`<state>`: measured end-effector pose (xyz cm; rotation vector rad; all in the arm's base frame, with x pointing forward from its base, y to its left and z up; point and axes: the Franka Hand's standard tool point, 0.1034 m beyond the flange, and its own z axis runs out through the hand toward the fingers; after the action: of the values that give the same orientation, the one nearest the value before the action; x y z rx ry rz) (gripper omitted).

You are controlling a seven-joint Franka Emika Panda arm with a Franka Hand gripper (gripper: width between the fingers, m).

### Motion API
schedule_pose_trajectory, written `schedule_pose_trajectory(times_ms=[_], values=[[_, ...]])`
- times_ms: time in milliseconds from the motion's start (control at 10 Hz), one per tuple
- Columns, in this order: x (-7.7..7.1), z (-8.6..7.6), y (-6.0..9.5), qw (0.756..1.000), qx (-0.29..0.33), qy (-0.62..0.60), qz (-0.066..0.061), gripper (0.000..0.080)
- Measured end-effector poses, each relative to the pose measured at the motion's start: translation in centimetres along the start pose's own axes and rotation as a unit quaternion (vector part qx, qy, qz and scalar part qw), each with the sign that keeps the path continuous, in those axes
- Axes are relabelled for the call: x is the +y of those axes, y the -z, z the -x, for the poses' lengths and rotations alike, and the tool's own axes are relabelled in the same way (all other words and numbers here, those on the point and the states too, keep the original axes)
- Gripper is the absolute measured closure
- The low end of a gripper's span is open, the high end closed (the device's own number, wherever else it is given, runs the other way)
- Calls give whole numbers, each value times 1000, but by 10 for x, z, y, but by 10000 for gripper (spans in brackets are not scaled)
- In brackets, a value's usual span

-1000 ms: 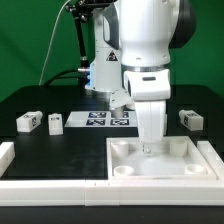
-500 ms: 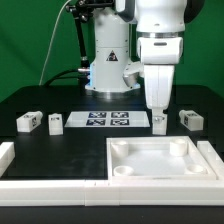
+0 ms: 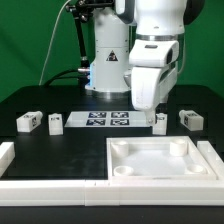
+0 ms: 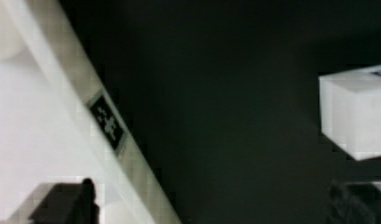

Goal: Assemble one leg

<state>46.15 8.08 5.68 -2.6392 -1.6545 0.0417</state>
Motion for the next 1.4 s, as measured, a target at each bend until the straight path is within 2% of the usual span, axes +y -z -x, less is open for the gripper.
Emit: schedule_pose_trajectory(times_ms=[100, 300, 500, 700, 900, 1100, 1200, 1300, 1400], values=[[-1, 0, 0, 999, 0, -47, 0, 150], [-17, -2, -4, 982, 7, -188, -2, 150], [-30, -15, -5, 952, 8, -307, -11, 150], [-45, -33, -5, 923, 7, -385, -14, 150], [-58, -53, -3, 927, 11, -375, -16, 150], [-56, -51, -3, 926, 10, -377, -17, 150], [-59, -49, -4, 926, -7, -376, -24, 150], [-58, -50, -3, 926, -5, -376, -23, 150], [-61, -47, -5, 926, -25, -375, -31, 150]])
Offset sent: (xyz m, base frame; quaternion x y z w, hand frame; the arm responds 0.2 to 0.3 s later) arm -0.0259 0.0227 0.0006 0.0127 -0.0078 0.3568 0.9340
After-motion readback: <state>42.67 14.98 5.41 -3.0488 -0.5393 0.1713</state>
